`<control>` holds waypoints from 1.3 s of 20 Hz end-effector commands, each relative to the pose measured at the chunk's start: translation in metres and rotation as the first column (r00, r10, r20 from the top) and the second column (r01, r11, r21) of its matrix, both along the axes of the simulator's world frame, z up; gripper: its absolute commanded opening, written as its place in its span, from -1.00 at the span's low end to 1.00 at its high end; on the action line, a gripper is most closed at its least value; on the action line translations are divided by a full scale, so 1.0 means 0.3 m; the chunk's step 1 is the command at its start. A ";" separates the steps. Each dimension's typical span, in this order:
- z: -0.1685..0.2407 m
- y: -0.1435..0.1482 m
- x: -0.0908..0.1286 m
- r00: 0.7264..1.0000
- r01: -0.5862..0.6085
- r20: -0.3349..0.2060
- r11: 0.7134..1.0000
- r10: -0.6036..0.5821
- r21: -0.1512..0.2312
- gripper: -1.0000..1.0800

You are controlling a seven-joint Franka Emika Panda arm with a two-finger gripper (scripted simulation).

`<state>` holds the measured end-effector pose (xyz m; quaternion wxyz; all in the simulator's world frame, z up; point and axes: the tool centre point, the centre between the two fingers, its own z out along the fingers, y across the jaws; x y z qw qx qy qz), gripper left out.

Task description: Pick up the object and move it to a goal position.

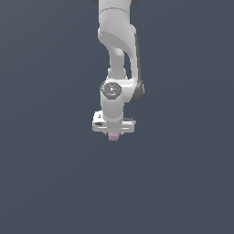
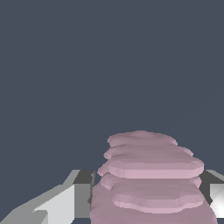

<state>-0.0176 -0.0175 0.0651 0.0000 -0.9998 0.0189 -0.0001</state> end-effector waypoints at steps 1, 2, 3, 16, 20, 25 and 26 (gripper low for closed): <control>0.033 0.011 -0.036 1.000 0.000 0.001 1.000 0.000 0.000 -1.00; 0.048 0.016 -0.053 1.000 0.000 0.001 1.000 0.000 0.000 -1.00; 0.064 0.021 -0.071 1.000 0.000 0.001 1.000 0.000 0.000 -1.00; 0.284 0.092 -0.313 1.000 0.000 0.000 1.000 0.000 0.000 -1.00; 0.329 0.106 -0.359 1.000 0.000 0.000 1.000 0.000 0.000 -1.00; 0.365 0.117 -0.393 1.000 0.000 0.000 1.000 0.000 0.000 -1.00; 0.369 0.119 -0.397 1.000 0.000 0.000 1.000 0.000 0.000 -1.00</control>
